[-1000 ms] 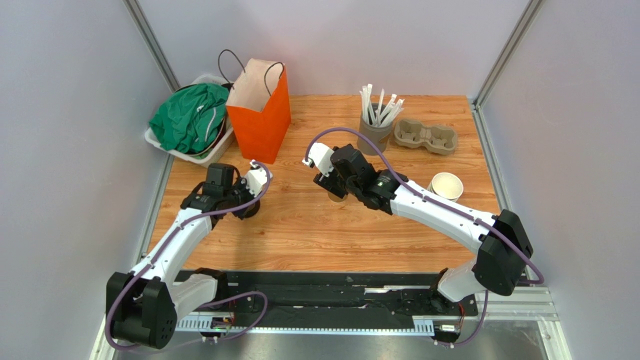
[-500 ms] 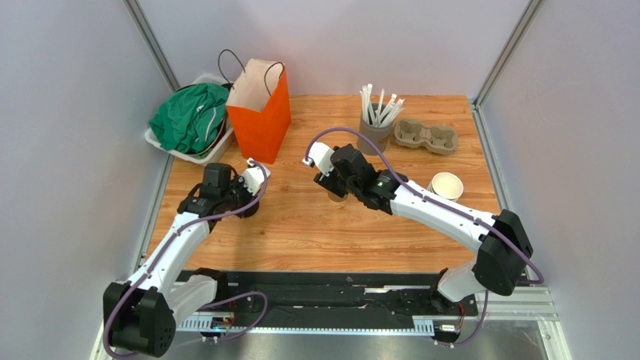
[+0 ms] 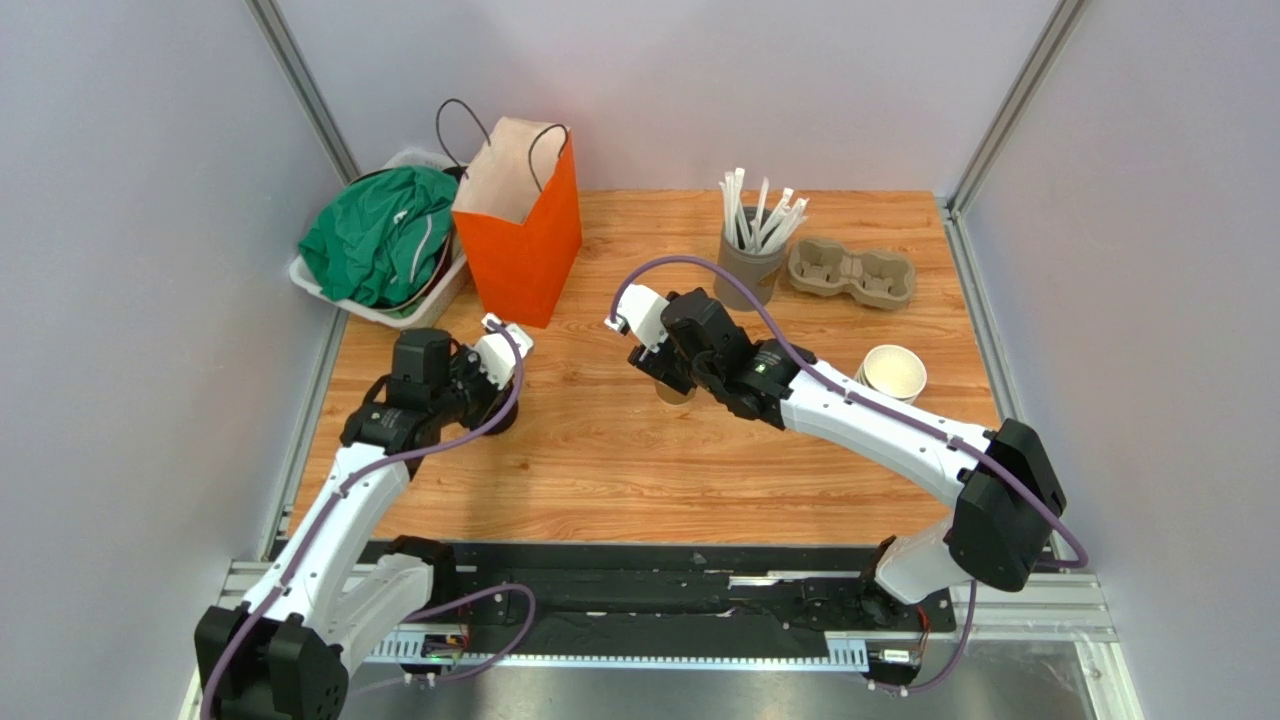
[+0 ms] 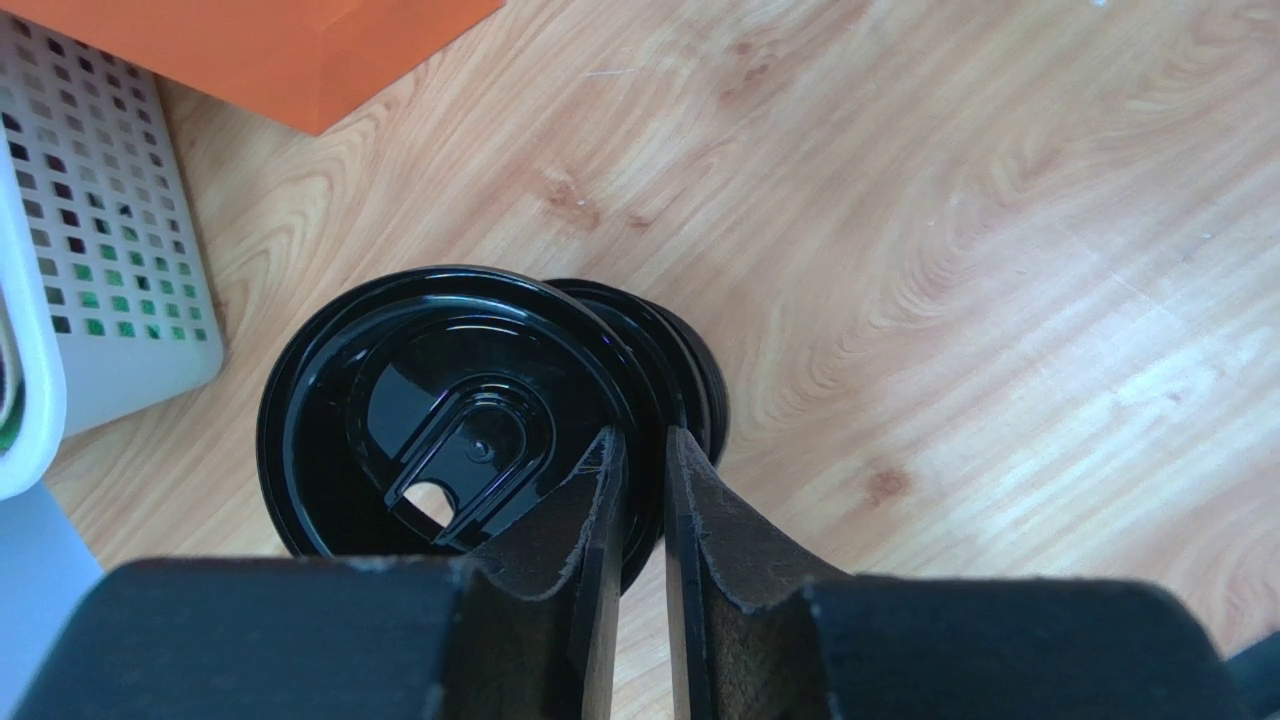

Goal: Pack the takeout coffee

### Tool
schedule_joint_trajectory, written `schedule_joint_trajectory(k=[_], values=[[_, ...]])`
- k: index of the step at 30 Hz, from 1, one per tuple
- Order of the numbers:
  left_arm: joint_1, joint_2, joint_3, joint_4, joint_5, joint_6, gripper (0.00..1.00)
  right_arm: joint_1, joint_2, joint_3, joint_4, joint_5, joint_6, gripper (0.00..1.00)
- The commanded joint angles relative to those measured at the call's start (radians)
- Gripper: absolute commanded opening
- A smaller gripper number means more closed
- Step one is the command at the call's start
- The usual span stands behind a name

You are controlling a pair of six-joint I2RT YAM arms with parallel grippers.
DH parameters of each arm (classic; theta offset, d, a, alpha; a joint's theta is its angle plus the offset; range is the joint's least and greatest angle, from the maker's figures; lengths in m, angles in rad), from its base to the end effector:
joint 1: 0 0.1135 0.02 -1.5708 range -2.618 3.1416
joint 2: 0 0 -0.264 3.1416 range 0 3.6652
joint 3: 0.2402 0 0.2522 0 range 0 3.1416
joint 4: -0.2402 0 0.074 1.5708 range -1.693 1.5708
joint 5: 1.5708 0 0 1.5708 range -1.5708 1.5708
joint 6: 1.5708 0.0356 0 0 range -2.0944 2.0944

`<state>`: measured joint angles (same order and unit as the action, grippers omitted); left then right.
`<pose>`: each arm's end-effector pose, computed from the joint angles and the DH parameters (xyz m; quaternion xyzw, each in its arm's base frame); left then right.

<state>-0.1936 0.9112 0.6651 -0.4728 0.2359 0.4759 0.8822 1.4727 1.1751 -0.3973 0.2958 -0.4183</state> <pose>0.1870 -0.0451 0.2491 0.3430 0.8381 -0.0484 0.4213 0.2170 0.2474 0.2926 -0.4925 0.7508 -0.0335 0.4389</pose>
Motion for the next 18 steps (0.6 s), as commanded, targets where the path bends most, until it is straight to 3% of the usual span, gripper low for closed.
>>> schedule_joint_trajectory(k=[1, 9, 13, 18], values=[[0.008, -0.075, 0.117, -0.090, 0.115, 0.018, 0.22, 0.000, -0.061, -0.014, 0.046, 0.014, -0.057, 0.62], [0.008, -0.071, 0.448, -0.528, 0.451, 0.147, 0.22, 0.000, -0.297, -0.049, 0.006, -0.190, -0.213, 0.64], [0.008, -0.064, 0.510, -0.624, 0.577, 0.173, 0.22, 0.000, -0.423, -0.058, -0.023, -0.314, -0.299, 0.65], [0.008, -0.035, 0.568, -0.716, 0.758, 0.210, 0.21, 0.006, -0.454, 0.038, -0.162, -0.418, -0.338, 0.66]])
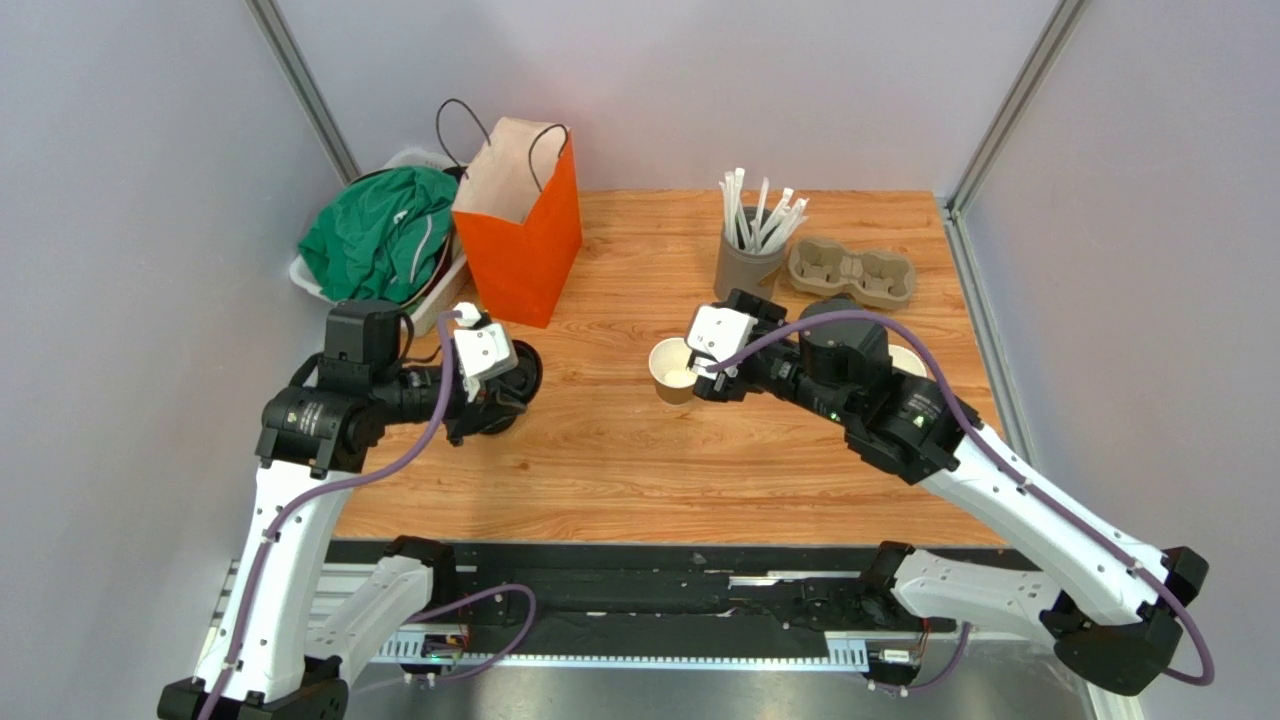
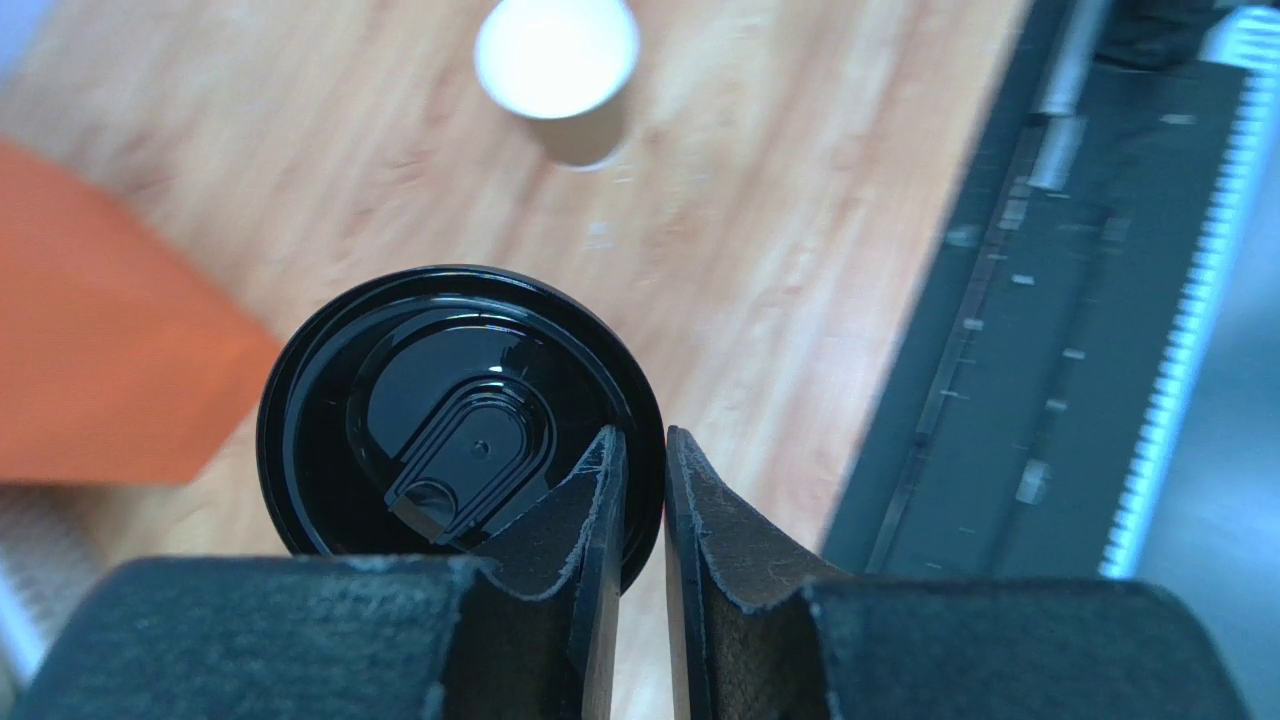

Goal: Pack the takeout coffee

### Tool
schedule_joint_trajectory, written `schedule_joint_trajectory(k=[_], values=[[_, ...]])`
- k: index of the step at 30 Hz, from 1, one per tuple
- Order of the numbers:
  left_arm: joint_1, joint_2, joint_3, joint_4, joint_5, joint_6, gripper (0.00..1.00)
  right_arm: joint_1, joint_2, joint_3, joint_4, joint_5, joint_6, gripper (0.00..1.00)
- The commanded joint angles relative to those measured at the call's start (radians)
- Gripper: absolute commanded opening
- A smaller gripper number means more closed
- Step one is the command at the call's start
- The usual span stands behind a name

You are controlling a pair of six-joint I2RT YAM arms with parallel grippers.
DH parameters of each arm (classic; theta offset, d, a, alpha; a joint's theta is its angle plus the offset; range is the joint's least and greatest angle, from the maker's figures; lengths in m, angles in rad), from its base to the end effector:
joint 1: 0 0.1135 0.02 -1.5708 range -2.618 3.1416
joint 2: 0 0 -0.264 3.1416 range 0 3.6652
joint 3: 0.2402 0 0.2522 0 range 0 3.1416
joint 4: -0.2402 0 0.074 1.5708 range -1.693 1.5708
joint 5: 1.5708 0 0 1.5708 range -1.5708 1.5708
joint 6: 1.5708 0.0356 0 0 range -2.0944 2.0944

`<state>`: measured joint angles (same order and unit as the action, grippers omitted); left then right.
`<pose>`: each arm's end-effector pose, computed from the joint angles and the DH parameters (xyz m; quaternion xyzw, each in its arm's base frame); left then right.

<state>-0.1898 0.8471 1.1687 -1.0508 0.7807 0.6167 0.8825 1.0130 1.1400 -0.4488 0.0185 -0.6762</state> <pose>0.1256 -0.0496 0.3795 0.4742 0.7154 -0.2594 0.4428 0.1400 0.1692 0.3934 -0.5663 0.5809 0.0527 0.5823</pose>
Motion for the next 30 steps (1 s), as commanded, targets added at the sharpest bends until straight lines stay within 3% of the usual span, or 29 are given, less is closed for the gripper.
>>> schedule_joint_trajectory(k=[1, 5, 11, 20, 24, 30], values=[[0.004, 0.055, 0.080, -0.153, 0.233, 0.074, 0.21, 0.007, 0.003, 0.079, -0.143, -0.164, -0.088, 0.67], [0.004, 0.161, 0.173, -0.327, 0.320, 0.171, 0.21, 0.082, 0.010, 0.118, -0.215, -0.201, -0.166, 0.68], [0.004, 0.322, 0.286, -0.561, 0.365, 0.323, 0.19, 0.214, 0.091, 0.130, -0.212, -0.080, -0.261, 0.68], [0.001, 0.366, 0.213, -0.547, 0.390, 0.313, 0.16, 0.401, 0.234, 0.268, -0.212, 0.172, -0.333, 0.69], [-0.002, 0.382, 0.213, -0.627, 0.387, 0.371, 0.16, 0.423, 0.282, 0.282, -0.147, 0.235, -0.352, 0.69], [-0.042, 0.350, 0.163, -0.624, 0.322, 0.351, 0.13, 0.437, 0.354, 0.317, -0.076, 0.271, -0.371, 0.69]])
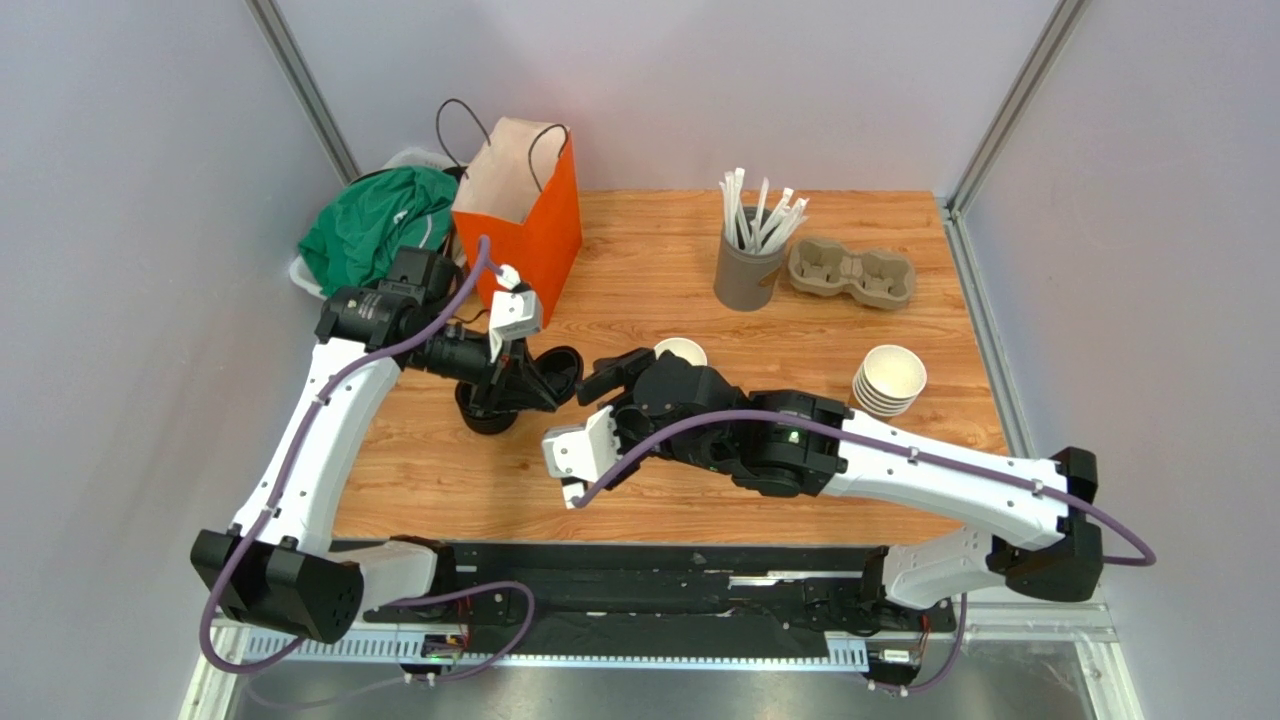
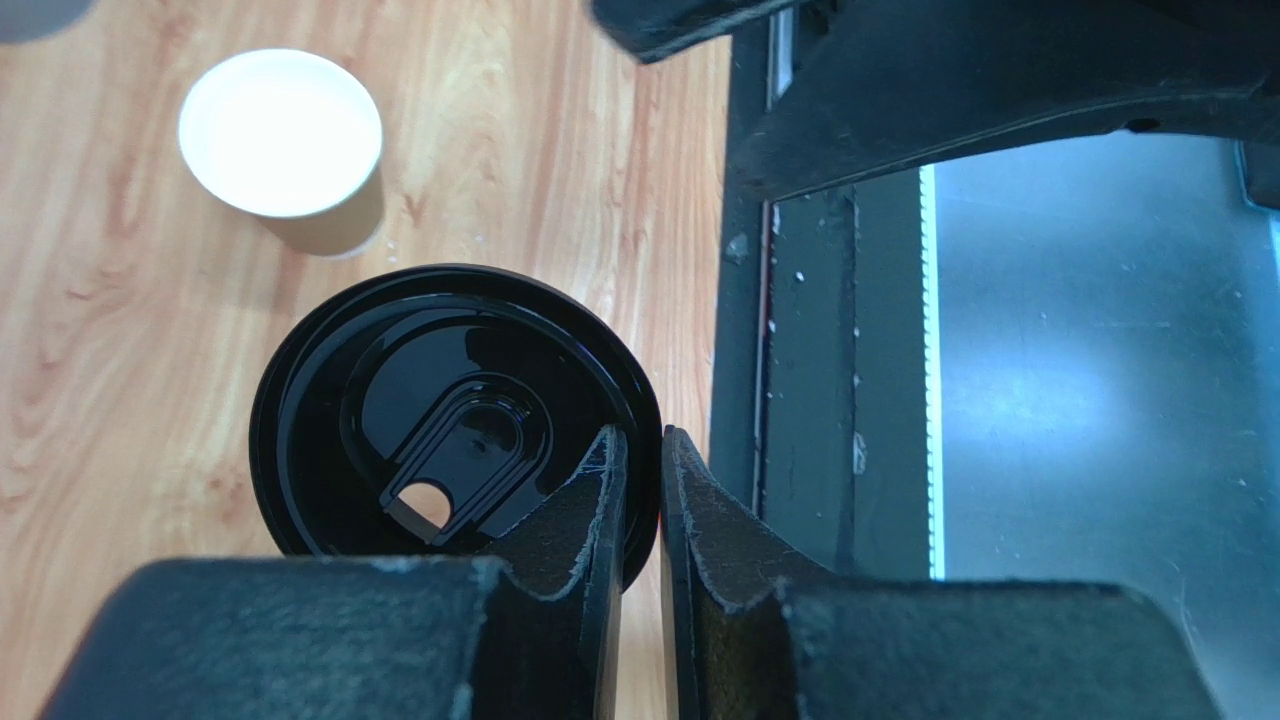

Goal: Pack the takeout coffee

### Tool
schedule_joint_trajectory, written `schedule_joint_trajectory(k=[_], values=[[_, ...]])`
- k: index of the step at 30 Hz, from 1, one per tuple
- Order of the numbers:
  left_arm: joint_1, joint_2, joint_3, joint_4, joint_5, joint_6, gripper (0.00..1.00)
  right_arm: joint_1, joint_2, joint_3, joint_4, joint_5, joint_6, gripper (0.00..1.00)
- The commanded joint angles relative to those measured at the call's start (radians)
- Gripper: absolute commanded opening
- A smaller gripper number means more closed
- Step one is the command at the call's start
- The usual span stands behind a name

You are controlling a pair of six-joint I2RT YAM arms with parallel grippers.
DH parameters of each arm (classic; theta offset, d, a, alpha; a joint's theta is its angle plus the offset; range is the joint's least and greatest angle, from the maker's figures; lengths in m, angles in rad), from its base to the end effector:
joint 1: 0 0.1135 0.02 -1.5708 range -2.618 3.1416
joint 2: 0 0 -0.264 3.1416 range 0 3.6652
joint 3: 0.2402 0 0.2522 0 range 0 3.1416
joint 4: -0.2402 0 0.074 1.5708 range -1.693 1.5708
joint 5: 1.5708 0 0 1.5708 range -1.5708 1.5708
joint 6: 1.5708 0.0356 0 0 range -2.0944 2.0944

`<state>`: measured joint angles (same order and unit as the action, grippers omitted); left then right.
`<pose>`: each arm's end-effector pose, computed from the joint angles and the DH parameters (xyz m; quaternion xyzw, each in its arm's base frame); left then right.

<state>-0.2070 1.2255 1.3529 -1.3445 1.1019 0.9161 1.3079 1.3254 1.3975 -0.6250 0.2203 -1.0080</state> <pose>0.1865 -0.0716 0.3680 0.5246 0.6609 -0.4312 0.3195 0.0825 0.2765 0.3900 -0.7735 0.3973 -0.0226 0.4932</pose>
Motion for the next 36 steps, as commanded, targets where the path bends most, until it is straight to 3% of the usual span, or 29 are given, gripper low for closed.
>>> schedule_joint_trajectory(k=[1, 10, 11, 22, 31, 36], values=[[-0.026, -0.046, -0.018, -0.332, 0.006, 0.055, 0.13, 0.013, 0.064, 0.066, 0.105, 0.074, -0.047, 0.69], [-0.046, -0.127, -0.014, -0.332, 0.000, 0.043, 0.06, 0.025, 0.058, 0.018, 0.080, 0.007, -0.086, 0.70], [-0.048, -0.129, -0.011, -0.332, -0.004, 0.040, 0.00, 0.028, 0.054, 0.012, 0.082, 0.011, -0.092, 0.70], [-0.071, -0.078, 0.014, -0.332, -0.004, 0.001, 0.00, 0.087, 0.112, 0.003, 0.125, 0.094, -0.171, 0.69], [-0.071, -0.101, 0.014, -0.332, 0.001, 0.004, 0.00, 0.041, 0.106, -0.091, 0.238, 0.105, -0.210, 0.61], [-0.071, -0.106, 0.014, -0.334, 0.001, 0.004, 0.00, 0.036, 0.126, -0.081, 0.258, 0.111, -0.216, 0.49]])
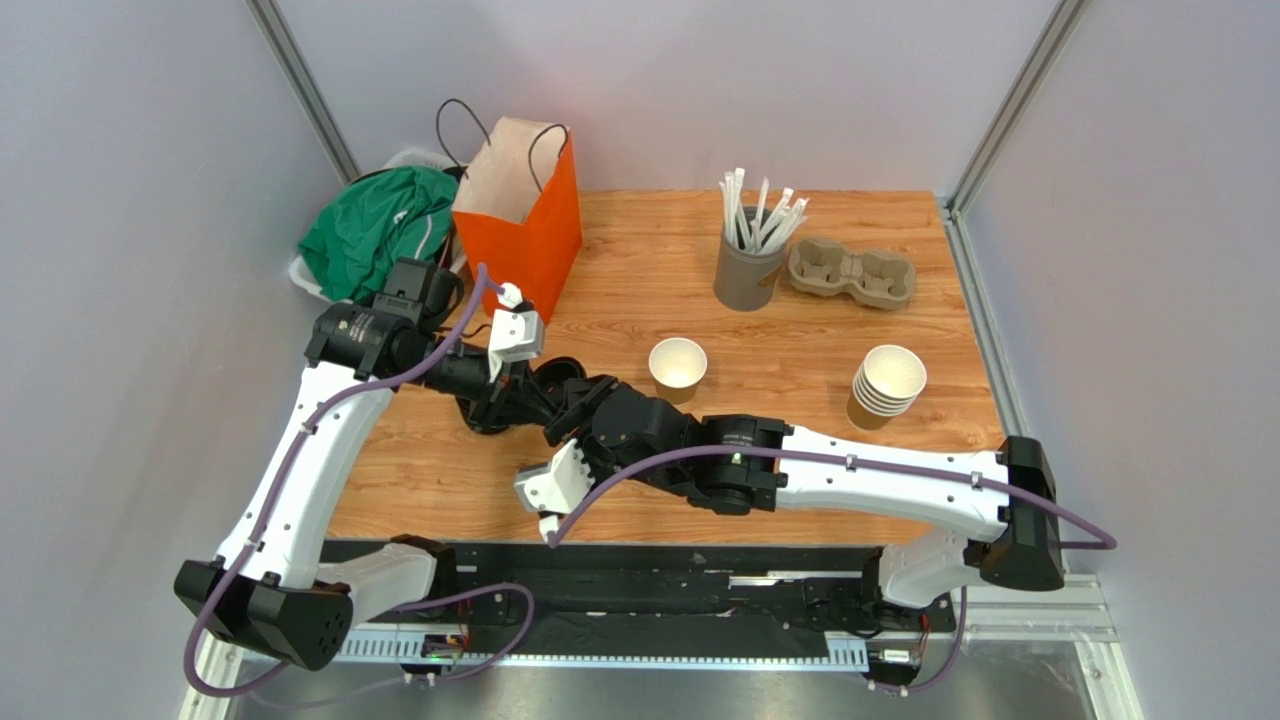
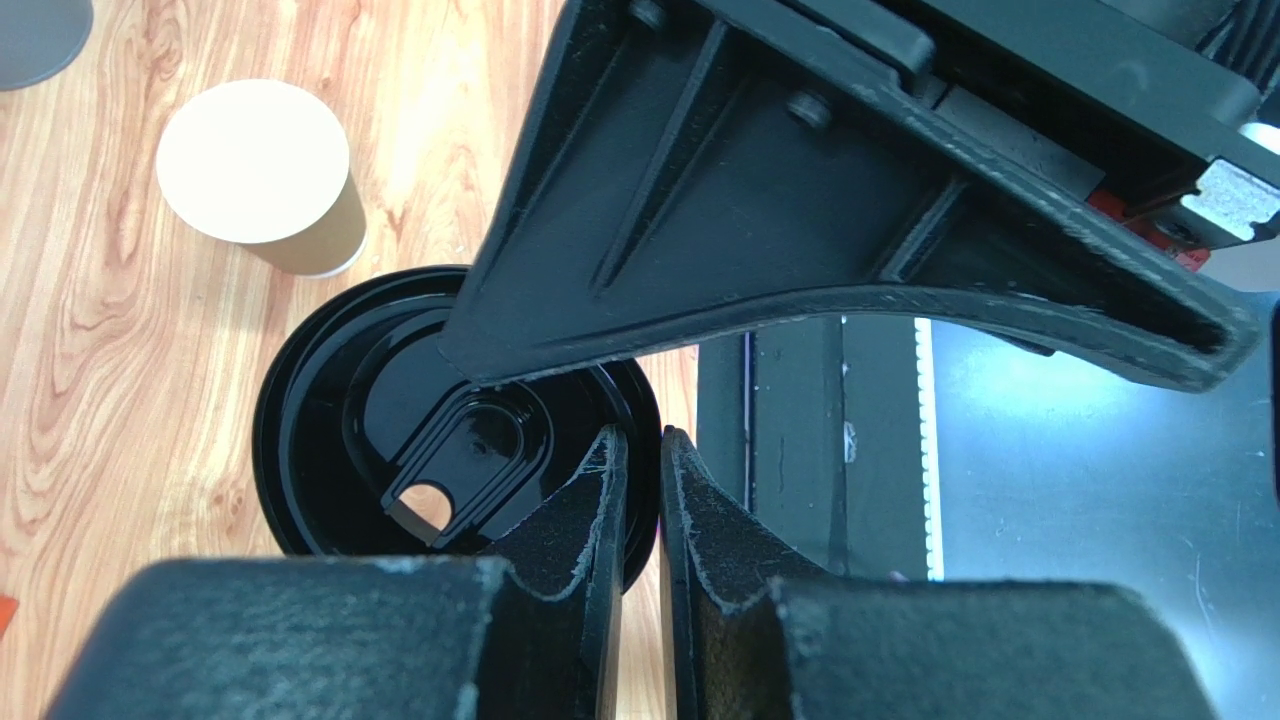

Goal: Pack the takeout coffee

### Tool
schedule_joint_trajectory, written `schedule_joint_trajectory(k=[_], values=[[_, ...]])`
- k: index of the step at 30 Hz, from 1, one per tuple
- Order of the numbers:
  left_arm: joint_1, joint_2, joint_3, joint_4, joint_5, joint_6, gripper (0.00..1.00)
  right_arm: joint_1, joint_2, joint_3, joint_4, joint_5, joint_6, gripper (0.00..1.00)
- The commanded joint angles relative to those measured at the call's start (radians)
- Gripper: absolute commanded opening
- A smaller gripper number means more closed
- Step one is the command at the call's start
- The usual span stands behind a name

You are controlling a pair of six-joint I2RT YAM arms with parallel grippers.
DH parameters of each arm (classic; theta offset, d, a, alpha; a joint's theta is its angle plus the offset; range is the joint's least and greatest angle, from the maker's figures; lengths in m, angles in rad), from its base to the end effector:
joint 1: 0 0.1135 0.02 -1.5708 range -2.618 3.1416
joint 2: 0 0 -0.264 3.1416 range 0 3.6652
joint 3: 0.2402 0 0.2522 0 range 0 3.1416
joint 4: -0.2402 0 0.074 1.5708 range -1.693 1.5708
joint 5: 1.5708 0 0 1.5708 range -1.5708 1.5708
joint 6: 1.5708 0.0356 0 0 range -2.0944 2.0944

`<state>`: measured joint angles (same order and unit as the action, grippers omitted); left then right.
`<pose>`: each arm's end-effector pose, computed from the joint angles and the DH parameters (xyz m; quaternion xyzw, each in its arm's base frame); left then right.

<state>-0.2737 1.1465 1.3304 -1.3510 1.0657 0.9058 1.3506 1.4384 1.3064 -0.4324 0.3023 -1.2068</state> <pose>0.1620 -0.0778 0.3740 0.5540 0.6447 -0.4194 0.3188 0.0818 0.3169 0.3447 -0.8085 0.3189 -0.0973 0.4850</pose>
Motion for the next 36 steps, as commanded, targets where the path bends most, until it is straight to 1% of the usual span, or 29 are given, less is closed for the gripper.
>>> schedule_joint_trajectory(k=[1, 2, 4, 5, 6, 7, 8, 11, 12, 14, 15, 17, 18, 22, 25, 26, 28, 29, 30, 32, 34, 35, 36], values=[[-0.004, -0.028, 0.036, -0.326, 0.037, 0.015, 0.00, -0.007, 0.014, 0.008, 0.070, 0.031, -0.020, 0.46], [-0.004, -0.031, 0.036, -0.327, 0.037, 0.015, 0.00, -0.007, 0.019, 0.007, 0.075, 0.035, -0.023, 0.40], [-0.004, -0.036, 0.036, -0.326, 0.036, 0.016, 0.01, -0.007, 0.030, 0.005, 0.083, 0.041, -0.030, 0.34], [-0.004, -0.039, 0.036, -0.326, 0.036, 0.015, 0.02, -0.007, 0.030, 0.005, 0.083, 0.041, -0.028, 0.29], [-0.004, -0.041, 0.036, -0.326, 0.034, 0.013, 0.04, -0.008, 0.033, 0.005, 0.080, 0.040, -0.025, 0.26], [-0.004, -0.042, 0.035, -0.326, 0.031, 0.015, 0.10, -0.007, 0.031, 0.005, 0.075, 0.037, -0.017, 0.24], [-0.004, -0.047, 0.035, -0.326, 0.030, 0.016, 0.12, -0.007, 0.030, 0.002, 0.063, 0.034, -0.014, 0.21], [-0.004, -0.057, 0.018, -0.295, 0.002, -0.004, 0.25, -0.008, 0.017, 0.004, 0.029, 0.020, 0.012, 0.18], [-0.004, -0.062, 0.015, -0.260, -0.025, -0.031, 0.32, -0.008, 0.013, 0.008, 0.015, 0.012, 0.025, 0.17], [-0.004, -0.089, 0.007, -0.222, -0.055, -0.060, 0.38, -0.008, -0.010, 0.011, -0.026, -0.012, 0.070, 0.16], [-0.004, -0.102, 0.006, -0.176, -0.079, -0.091, 0.43, -0.008, -0.018, 0.020, -0.041, -0.023, 0.088, 0.17], [-0.004, -0.134, 0.012, -0.131, -0.101, -0.125, 0.48, -0.008, -0.042, 0.027, -0.092, -0.066, 0.145, 0.16], [-0.004, -0.146, 0.018, -0.091, -0.121, -0.146, 0.52, -0.007, -0.050, 0.028, -0.109, -0.083, 0.162, 0.16], [-0.004, -0.177, 0.030, -0.004, -0.173, -0.196, 0.56, -0.008, -0.104, 0.004, -0.155, -0.143, 0.246, 0.16], [-0.004, -0.189, 0.018, 0.049, -0.205, -0.199, 0.58, -0.034, -0.153, -0.001, -0.225, -0.231, 0.328, 0.17], [-0.004, -0.198, 0.013, 0.059, -0.214, -0.190, 0.58, -0.048, -0.179, 0.004, -0.239, -0.288, 0.352, 0.17], [-0.004, -0.209, -0.008, 0.099, -0.233, -0.188, 0.59, -0.103, -0.200, 0.011, -0.275, -0.397, 0.418, 0.18], [-0.004, -0.223, -0.016, 0.136, -0.234, -0.197, 0.59, -0.128, -0.208, 0.016, -0.284, -0.486, 0.438, 0.18], [-0.004, -0.232, -0.031, 0.156, -0.234, -0.206, 0.59, -0.174, -0.217, 0.016, -0.292, -0.523, 0.455, 0.18], [-0.004, -0.266, -0.042, 0.199, -0.219, -0.235, 0.59, -0.215, -0.220, 0.011, -0.307, -0.618, 0.493, 0.18], [-0.004, -0.300, -0.060, 0.275, -0.182, -0.254, 0.60, -0.269, -0.214, -0.005, -0.309, -0.675, 0.529, 0.18], [-0.004, -0.309, -0.065, 0.321, -0.170, -0.278, 0.60, -0.287, -0.208, -0.012, -0.309, -0.739, 0.544, 0.18], [-0.004, -0.315, -0.066, 0.340, -0.136, -0.283, 0.60, -0.326, -0.201, -0.019, -0.309, -0.770, 0.556, 0.18]])
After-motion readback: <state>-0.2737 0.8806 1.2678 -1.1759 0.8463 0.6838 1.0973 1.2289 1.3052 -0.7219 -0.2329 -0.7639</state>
